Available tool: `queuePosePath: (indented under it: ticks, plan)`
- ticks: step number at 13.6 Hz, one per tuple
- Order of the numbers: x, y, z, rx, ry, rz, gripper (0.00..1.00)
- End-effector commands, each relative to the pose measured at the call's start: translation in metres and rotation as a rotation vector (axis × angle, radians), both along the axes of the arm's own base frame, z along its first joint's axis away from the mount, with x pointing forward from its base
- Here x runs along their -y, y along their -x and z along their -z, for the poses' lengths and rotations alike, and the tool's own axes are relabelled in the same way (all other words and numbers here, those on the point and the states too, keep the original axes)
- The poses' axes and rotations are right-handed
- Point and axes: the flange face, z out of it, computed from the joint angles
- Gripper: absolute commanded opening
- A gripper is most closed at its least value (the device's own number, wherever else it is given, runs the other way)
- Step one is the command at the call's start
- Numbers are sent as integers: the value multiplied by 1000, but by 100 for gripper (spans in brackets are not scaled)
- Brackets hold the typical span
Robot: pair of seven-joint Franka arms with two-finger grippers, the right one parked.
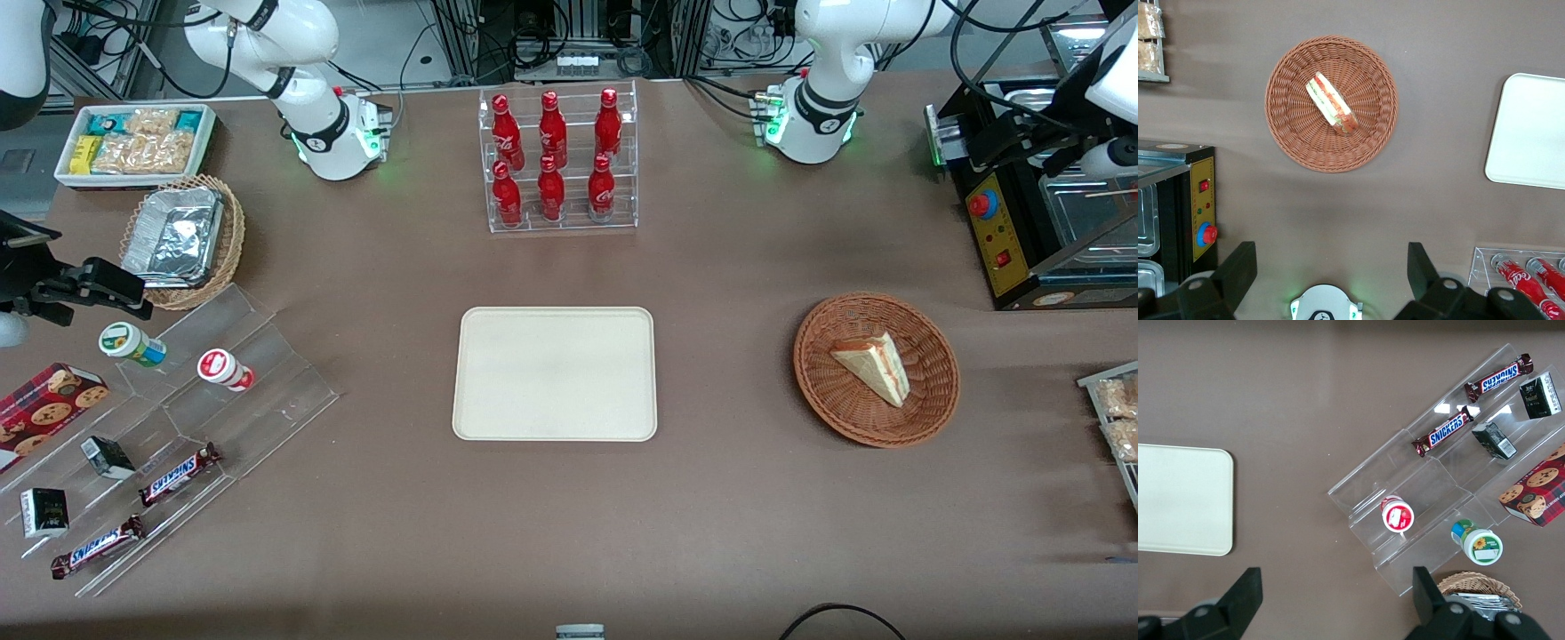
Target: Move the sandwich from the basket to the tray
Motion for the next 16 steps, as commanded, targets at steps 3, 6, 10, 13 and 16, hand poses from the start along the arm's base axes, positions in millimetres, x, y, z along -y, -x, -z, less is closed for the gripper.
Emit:
queuePosePath:
  ticks: [3, 6, 10, 13, 16]
  plan:
    - [-6, -5, -1, -19, -35, -6, 100]
    - [-11, -29, 42, -97, -45, -139, 100]
    - [-10, -55, 98, -129, -72, -396, 100]
    - [-7, -60, 147, -91, -74, -595, 100]
    - [-10, -68, 189, -66, -48, -735, 100]
